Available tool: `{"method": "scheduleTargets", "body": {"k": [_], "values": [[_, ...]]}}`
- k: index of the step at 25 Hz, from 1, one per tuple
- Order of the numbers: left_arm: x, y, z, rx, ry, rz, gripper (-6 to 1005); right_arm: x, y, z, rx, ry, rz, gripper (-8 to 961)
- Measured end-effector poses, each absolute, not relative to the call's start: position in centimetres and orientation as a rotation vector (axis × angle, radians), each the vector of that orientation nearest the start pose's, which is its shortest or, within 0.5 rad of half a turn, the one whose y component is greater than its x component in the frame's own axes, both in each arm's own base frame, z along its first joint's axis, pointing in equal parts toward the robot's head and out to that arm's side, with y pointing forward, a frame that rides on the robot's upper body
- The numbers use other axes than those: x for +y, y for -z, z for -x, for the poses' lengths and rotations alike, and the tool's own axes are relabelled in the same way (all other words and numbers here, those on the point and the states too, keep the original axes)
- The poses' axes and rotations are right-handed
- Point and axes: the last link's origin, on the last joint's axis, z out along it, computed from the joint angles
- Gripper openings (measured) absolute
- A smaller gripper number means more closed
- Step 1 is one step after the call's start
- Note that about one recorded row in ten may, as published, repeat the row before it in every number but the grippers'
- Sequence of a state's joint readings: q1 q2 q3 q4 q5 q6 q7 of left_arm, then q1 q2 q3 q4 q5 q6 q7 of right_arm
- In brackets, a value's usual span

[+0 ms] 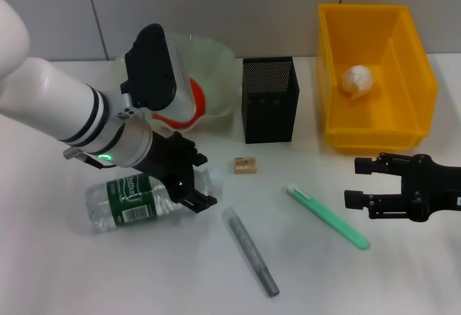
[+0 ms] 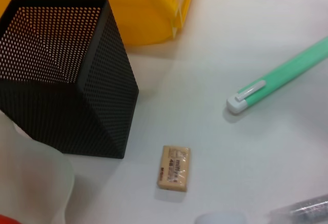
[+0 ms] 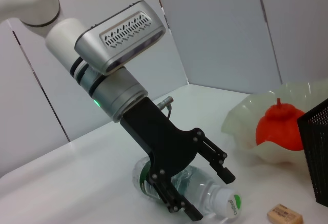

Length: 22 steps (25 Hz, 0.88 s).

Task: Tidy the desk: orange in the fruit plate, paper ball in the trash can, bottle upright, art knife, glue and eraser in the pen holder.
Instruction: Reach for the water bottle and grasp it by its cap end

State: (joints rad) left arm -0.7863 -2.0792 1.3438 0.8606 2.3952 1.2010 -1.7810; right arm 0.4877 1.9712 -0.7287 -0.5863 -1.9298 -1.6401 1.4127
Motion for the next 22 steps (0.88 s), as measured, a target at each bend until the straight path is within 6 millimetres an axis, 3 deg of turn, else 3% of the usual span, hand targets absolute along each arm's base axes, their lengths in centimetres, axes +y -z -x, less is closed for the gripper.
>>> {"method": "scheduleTargets", "body": {"k": [22], "values": [[39.8, 6.6, 18.0, -0.064, -0.384, 2.874, 770, 31.4, -3.0, -28.8, 0.722, -0.728, 2.735, 839]]}}
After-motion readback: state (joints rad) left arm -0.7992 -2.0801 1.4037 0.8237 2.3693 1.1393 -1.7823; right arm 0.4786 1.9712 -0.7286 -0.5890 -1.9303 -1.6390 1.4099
